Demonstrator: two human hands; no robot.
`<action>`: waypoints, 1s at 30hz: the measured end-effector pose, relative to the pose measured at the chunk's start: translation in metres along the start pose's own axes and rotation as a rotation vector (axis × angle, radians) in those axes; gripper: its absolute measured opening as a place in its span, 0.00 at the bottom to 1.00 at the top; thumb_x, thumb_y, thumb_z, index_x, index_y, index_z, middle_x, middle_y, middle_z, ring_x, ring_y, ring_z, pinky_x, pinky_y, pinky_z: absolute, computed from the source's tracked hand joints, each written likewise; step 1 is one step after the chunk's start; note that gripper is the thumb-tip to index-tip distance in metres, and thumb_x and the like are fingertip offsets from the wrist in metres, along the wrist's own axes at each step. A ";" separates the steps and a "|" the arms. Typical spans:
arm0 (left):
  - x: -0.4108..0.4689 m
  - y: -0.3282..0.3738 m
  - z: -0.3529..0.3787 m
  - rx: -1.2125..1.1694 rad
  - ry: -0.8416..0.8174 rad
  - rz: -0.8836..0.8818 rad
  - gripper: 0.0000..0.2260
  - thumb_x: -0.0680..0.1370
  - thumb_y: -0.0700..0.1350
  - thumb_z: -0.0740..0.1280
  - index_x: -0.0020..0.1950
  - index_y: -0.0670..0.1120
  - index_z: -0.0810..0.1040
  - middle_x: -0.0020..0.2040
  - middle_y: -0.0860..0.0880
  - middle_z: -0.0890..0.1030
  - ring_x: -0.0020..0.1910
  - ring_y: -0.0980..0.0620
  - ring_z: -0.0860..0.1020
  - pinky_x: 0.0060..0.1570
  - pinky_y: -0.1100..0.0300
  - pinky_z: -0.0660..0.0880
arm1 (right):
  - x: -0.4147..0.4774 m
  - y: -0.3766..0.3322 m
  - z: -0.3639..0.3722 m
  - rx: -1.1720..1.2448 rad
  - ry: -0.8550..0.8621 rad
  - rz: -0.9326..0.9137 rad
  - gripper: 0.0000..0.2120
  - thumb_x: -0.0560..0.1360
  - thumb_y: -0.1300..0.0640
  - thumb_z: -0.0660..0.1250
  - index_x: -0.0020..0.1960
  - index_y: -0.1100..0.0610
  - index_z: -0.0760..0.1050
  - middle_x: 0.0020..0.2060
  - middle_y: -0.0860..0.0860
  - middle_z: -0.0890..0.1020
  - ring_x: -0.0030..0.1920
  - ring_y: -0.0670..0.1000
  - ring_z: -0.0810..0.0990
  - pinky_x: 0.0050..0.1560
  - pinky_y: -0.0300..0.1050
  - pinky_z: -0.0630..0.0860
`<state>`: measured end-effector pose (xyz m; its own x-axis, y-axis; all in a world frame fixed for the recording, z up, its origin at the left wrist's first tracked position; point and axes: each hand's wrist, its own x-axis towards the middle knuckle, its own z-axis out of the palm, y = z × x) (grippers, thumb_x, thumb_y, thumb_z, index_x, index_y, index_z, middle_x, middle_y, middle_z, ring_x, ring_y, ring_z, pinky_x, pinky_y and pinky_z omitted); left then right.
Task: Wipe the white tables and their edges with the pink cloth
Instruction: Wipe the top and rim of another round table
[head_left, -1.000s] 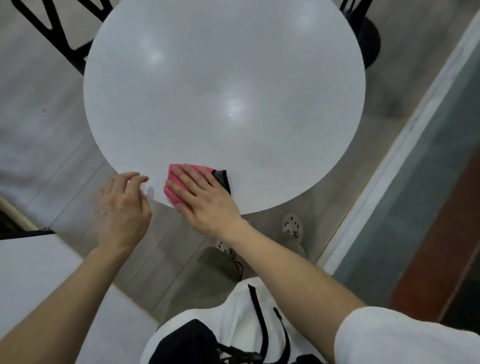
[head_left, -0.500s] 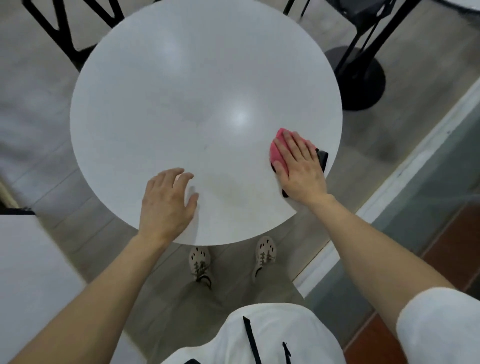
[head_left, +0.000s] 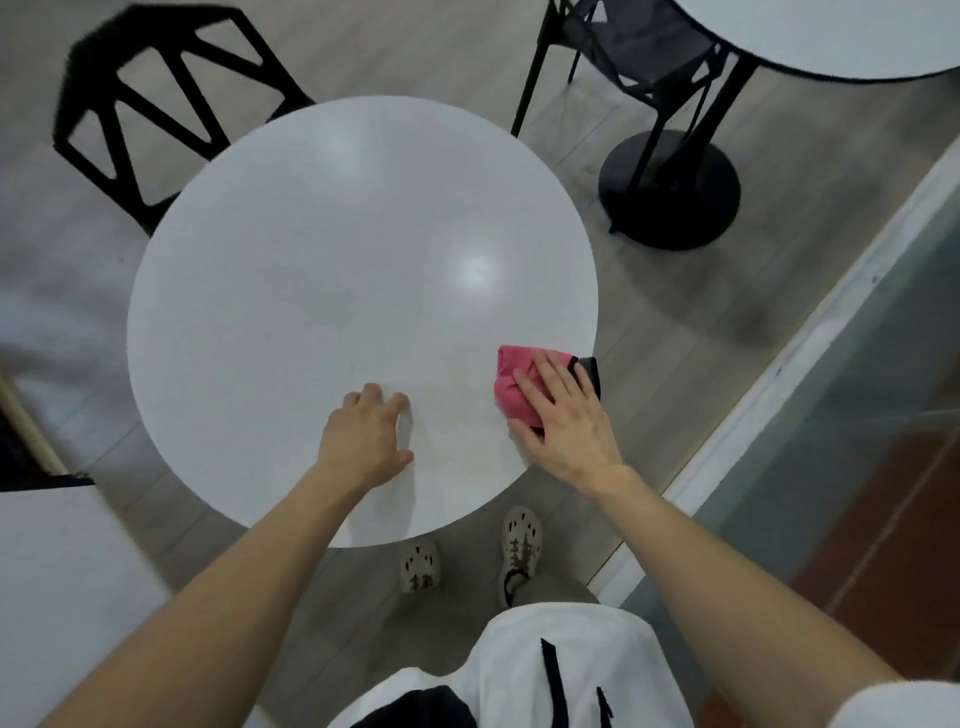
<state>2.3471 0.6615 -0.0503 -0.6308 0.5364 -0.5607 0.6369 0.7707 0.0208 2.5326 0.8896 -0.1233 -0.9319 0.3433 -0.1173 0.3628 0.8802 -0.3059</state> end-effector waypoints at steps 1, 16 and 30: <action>0.003 0.003 -0.006 0.003 -0.005 0.010 0.28 0.78 0.60 0.73 0.76 0.54 0.73 0.72 0.47 0.73 0.69 0.44 0.74 0.66 0.47 0.77 | -0.005 0.001 -0.004 0.055 0.039 0.082 0.33 0.86 0.37 0.58 0.86 0.51 0.61 0.87 0.55 0.58 0.87 0.55 0.52 0.86 0.63 0.49; 0.073 0.079 -0.035 -1.102 -0.243 0.159 0.10 0.74 0.41 0.76 0.54 0.50 0.87 0.47 0.49 0.89 0.53 0.46 0.87 0.52 0.54 0.83 | -0.017 -0.062 -0.090 0.597 0.141 0.791 0.03 0.82 0.55 0.70 0.53 0.54 0.77 0.46 0.50 0.83 0.44 0.50 0.81 0.40 0.41 0.77; 0.016 -0.090 -0.152 -0.917 -0.477 0.749 0.10 0.77 0.44 0.81 0.56 0.45 0.86 0.51 0.45 0.89 0.51 0.45 0.88 0.59 0.44 0.84 | 0.010 -0.310 -0.126 1.238 0.713 0.984 0.11 0.83 0.49 0.67 0.52 0.57 0.83 0.49 0.51 0.88 0.53 0.54 0.88 0.55 0.50 0.84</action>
<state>2.2126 0.6528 0.0643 0.0907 0.9116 -0.4010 0.1085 0.3912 0.9139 2.4113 0.6616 0.0890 -0.0733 0.9190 -0.3875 0.2137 -0.3650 -0.9062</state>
